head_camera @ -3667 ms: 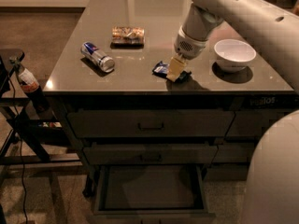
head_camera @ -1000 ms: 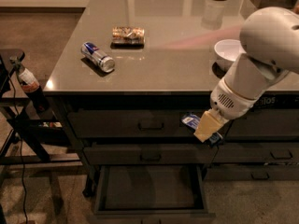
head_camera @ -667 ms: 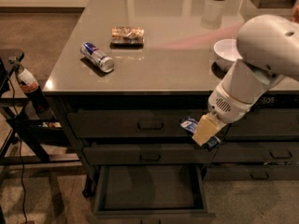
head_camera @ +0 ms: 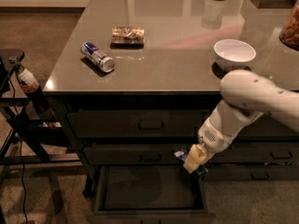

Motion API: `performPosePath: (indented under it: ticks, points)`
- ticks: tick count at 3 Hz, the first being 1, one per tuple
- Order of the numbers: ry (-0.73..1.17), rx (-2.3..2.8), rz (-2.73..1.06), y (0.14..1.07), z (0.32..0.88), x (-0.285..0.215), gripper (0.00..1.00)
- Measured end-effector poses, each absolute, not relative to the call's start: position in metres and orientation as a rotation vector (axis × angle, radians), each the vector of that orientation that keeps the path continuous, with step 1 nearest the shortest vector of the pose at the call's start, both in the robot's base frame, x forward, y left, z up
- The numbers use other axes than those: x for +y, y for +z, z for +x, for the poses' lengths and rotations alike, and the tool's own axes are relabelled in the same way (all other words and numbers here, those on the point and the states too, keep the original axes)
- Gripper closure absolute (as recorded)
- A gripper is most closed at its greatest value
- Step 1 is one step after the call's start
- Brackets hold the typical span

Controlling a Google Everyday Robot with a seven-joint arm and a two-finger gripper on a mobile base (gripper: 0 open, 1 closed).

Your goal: Place rxbar blueberry into bottom drawer

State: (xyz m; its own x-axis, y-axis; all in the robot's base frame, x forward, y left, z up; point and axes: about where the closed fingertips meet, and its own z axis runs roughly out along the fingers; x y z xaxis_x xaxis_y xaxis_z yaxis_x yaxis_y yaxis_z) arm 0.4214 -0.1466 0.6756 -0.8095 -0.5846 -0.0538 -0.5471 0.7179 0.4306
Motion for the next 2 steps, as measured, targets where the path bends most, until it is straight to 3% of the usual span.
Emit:
performPosePath:
  ticks: [2]
  points:
    - [-0.730,-2.758,0.858,0.6253,0.4121,-0.1355,1.00]
